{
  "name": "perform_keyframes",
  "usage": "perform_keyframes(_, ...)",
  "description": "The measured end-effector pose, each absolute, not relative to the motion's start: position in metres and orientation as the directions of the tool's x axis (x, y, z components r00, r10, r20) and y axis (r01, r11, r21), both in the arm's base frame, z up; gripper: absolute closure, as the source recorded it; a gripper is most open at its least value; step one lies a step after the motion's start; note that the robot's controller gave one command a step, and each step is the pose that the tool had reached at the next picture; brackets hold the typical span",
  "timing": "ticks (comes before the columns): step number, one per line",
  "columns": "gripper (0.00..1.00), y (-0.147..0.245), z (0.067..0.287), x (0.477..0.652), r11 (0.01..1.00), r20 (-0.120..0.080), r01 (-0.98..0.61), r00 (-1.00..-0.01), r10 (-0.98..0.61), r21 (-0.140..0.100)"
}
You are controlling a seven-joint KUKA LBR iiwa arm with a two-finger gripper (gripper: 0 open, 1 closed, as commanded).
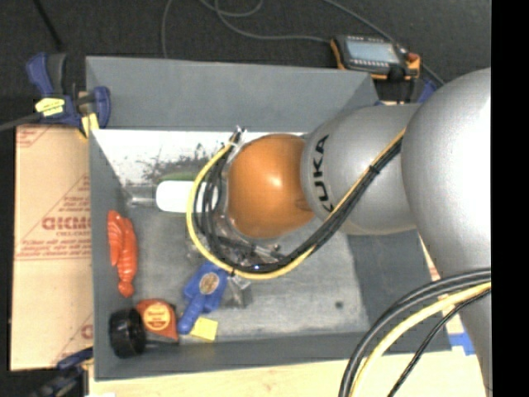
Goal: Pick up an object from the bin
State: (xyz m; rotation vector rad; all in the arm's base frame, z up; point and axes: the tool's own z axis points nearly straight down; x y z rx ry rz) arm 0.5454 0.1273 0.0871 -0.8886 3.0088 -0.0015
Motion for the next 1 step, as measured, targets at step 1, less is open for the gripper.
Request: perform_keyframes(1, 1.00, 0.1479, 0.0705, 0.5485, 0.731, -0.004, -0.682, -0.731, -0.682, 0.000)
